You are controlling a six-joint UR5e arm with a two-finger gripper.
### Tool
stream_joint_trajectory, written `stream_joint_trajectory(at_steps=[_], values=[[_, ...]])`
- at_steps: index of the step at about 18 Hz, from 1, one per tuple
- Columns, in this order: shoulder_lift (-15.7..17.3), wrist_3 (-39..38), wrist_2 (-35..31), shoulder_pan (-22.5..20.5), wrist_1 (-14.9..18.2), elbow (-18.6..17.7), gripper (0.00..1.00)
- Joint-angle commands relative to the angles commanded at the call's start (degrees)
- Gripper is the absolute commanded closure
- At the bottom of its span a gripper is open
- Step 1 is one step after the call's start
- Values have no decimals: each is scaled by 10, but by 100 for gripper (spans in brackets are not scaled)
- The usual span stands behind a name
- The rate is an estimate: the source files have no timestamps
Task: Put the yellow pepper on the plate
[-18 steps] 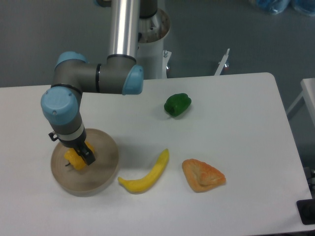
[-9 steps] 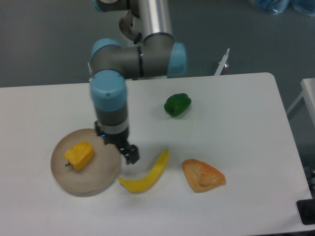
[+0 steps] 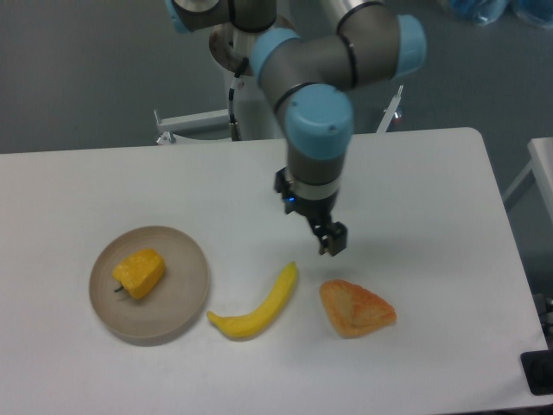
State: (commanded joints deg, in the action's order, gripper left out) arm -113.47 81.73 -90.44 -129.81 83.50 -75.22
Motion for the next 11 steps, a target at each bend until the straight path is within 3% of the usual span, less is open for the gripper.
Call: stream_joint_trajectory(at_steps=[3,11], values=[[4,18,-5,-11,-5,-16,0],[-8,19,2,-13,-18,-14,0]])
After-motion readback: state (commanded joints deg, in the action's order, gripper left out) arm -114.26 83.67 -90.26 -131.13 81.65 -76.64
